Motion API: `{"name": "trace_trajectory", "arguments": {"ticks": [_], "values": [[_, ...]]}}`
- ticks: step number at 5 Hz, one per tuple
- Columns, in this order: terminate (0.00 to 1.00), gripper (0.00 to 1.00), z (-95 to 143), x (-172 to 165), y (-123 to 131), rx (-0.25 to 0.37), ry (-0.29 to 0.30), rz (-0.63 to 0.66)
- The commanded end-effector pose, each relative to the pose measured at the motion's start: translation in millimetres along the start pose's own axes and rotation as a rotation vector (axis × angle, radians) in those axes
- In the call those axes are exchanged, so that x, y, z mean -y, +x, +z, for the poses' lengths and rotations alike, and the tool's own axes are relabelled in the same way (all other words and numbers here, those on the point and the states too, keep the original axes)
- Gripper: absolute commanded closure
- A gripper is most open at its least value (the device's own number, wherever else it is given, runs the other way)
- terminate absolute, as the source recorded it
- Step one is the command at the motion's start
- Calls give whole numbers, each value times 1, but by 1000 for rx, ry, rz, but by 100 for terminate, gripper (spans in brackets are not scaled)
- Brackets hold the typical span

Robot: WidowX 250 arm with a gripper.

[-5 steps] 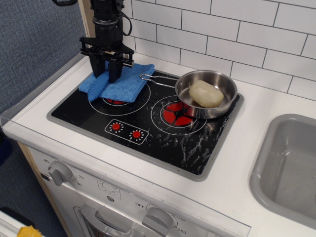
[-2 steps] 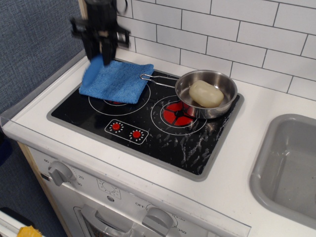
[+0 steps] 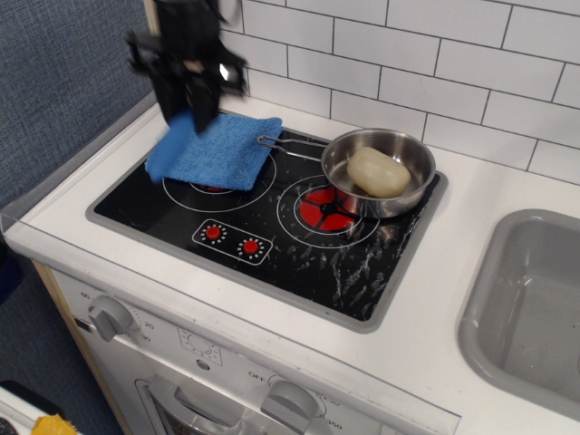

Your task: Move the blue spoon in front of the metal pot.

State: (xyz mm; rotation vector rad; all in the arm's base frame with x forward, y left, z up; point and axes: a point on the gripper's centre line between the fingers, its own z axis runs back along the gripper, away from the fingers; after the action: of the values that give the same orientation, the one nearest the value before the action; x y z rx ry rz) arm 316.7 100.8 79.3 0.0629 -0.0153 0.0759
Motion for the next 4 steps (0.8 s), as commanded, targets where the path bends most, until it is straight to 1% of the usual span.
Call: {"name": "trace_trajectory", "arguments": {"ticks": [1, 3, 4], "values": [[0, 100, -9, 51, -29, -2, -17, -111], [0, 100, -24, 82, -37, -19, 26, -139], [0, 100, -35, 97, -43, -40, 37, -109]]}}
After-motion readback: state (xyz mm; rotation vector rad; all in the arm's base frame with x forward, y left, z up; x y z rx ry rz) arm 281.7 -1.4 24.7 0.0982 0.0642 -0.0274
